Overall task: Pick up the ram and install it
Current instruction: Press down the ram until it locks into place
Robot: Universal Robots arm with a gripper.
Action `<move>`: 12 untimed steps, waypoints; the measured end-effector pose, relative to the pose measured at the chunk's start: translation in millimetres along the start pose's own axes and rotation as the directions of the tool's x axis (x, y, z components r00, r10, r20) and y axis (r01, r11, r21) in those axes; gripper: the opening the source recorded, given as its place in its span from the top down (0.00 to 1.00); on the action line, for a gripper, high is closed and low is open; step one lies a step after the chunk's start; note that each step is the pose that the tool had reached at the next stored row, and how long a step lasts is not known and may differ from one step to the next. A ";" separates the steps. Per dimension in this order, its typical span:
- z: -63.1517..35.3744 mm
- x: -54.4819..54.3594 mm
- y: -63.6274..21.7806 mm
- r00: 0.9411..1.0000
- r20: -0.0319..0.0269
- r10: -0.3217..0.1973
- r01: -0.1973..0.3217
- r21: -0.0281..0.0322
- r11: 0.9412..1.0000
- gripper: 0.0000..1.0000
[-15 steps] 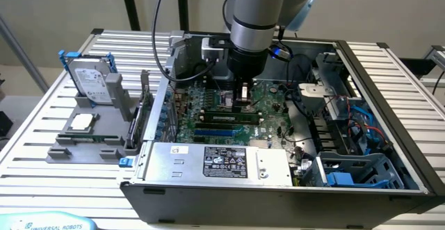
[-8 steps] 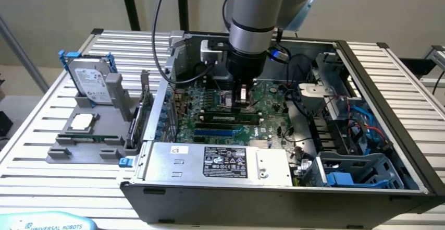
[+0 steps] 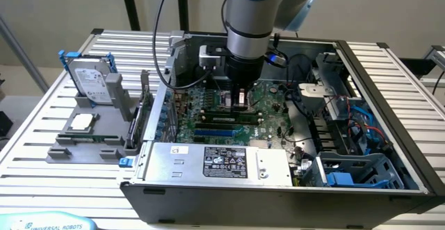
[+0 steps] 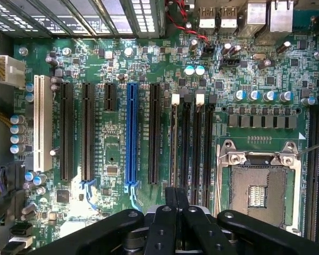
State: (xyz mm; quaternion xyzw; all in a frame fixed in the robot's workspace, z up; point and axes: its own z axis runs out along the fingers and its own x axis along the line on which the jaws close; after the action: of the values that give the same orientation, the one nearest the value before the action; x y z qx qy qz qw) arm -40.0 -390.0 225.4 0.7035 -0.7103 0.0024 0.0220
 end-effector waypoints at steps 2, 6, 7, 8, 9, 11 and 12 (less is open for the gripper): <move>2.0 -0.2 0.5 1.000 0.000 0.000 0.000 0.002 1.000 0.89; -9.9 0.0 0.8 1.000 0.003 0.000 0.000 0.003 1.000 0.89; -14.4 0.2 1.0 1.000 0.003 0.000 0.000 0.003 1.000 0.89; -17.1 0.3 1.0 1.000 0.003 0.000 0.000 0.003 1.000 0.89; -17.4 0.3 1.0 1.000 0.004 0.000 0.000 0.003 1.000 0.89; -17.4 0.3 1.0 1.000 0.004 0.000 0.000 0.003 1.000 0.89; -17.4 0.3 1.0 1.000 0.004 0.000 0.000 0.003 1.000 0.89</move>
State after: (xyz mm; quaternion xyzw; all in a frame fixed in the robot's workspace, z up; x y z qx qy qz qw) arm -40.5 -389.7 242.9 0.7035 -0.7104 0.0020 0.0194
